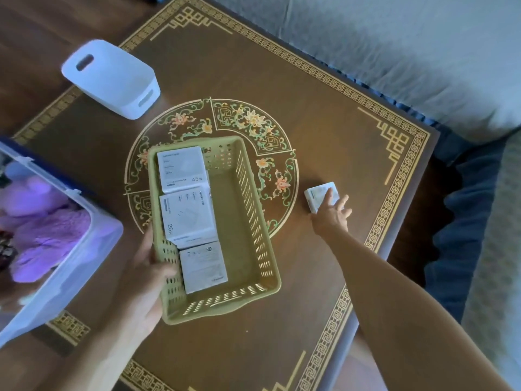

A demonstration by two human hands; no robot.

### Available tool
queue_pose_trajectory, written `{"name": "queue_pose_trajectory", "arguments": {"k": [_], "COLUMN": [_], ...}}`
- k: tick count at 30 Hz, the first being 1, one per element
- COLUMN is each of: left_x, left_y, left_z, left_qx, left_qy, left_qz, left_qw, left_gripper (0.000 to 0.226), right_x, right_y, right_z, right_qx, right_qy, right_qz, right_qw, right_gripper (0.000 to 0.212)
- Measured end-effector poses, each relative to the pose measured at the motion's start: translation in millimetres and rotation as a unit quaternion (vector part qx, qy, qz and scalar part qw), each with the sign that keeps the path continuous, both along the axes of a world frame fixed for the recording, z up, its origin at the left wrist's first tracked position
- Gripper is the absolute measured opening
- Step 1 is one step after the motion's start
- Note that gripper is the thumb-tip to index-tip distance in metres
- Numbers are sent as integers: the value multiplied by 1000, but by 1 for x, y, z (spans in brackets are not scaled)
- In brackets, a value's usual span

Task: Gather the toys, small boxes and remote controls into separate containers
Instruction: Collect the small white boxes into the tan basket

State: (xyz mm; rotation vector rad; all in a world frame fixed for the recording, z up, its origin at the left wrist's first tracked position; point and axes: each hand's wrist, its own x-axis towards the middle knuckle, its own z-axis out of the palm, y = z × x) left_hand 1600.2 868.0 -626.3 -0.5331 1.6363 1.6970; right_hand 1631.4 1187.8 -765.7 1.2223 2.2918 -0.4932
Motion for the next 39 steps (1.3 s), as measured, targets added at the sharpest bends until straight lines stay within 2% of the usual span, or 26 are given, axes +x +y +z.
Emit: {"name": "queue_pose_trajectory", "arguments": {"k": [2, 5, 7, 9, 10, 13, 15, 18, 21, 24, 27, 31, 33, 36, 39], "left_x": [2, 6, 7, 8, 8, 6, 5, 6, 9, 13, 18, 25, 29, 32, 33], "left_y": [1, 5, 7, 7, 7, 7, 7, 13, 17, 14, 6, -6, -14, -26, -44], "left_z": [-3, -7, -8, -5, -4, 3, 6, 13, 20, 22, 23, 28, 33, 45, 65], "left_qx": [1, -6, -11, -17, -20, -10, 0, 14, 23, 31, 45, 54, 54, 46, 60], "left_qy": [-1, -6, -10, -6, -3, 6, 15, 27, 34, 34, 38, 37, 41, 49, 56], "left_qz": [7, 9, 4, 1, 1, 12, 20, 23, 24, 25, 35, 50, 56, 59, 73], "left_qw": [1000, 1000, 1000, 1000, 1000, 1000, 1000, 999, 999, 999, 998, 997, 996, 996, 994], "left_gripper": [93, 92, 93, 94, 95, 95, 96, 93, 90, 91, 93, 92, 90, 90, 90], "right_x": [2, 5, 7, 8, 11, 34, 49, 51, 42, 35, 38, 49, 53, 55, 49], "right_y": [4, 7, 9, 2, -5, -33, -52, -83, -112, -136, -156, -173, -178, -181, -184], "right_z": [-5, -4, 6, 31, 50, 121, 162, 188, 185, 172, 159, 156, 165, 190, 219], "right_qx": [9, 21, -28, -112, -153, -279, -311, -257, -199, -197, -187, -194, -201, -144, -34], "right_qy": [1, 56, 118, 231, 294, 386, 389, 311, 167, 105, 98, 112, 150, 288, 400], "right_qz": [6, 16, -60, -168, -181, -93, 31, 270, 420, 460, 441, 422, 400, 364, 329], "right_qw": [1000, 998, 991, 952, 926, 874, 867, 874, 870, 859, 872, 879, 881, 874, 855], "right_gripper": [76, 71, 68, 63, 62, 63, 67, 74, 69, 53, 49, 59, 61, 59, 57]}}
